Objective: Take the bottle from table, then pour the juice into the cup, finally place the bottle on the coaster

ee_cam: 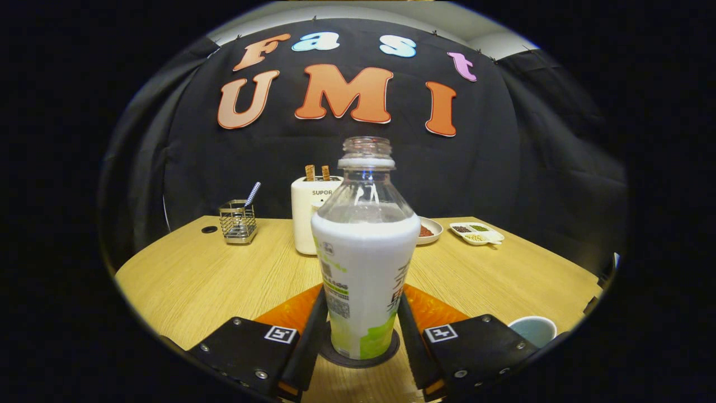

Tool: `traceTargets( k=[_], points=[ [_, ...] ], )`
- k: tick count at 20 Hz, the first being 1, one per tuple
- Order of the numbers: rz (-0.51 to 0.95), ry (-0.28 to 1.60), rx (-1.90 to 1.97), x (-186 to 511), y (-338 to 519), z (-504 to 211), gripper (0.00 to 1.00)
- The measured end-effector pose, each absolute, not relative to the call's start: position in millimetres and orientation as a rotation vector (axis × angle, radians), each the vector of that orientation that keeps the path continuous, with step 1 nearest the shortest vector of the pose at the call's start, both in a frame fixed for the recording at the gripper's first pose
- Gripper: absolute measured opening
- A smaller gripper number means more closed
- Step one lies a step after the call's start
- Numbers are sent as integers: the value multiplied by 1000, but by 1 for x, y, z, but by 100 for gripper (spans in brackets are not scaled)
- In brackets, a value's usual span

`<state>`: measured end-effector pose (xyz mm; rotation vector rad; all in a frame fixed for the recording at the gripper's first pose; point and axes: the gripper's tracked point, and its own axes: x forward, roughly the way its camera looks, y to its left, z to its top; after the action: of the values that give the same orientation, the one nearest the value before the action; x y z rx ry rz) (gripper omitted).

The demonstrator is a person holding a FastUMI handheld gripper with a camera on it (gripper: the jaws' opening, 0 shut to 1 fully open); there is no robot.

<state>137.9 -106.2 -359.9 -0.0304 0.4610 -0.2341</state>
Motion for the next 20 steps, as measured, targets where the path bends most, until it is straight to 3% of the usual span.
traceTargets(
  k=[4, 6, 20],
  points=[
    [-218, 401, 8, 128, -100, -334, 91],
    [-217, 363, 16, 121, -94, -311, 94],
    [-60, 118, -18, 53, 8, -100, 94]
  ],
)
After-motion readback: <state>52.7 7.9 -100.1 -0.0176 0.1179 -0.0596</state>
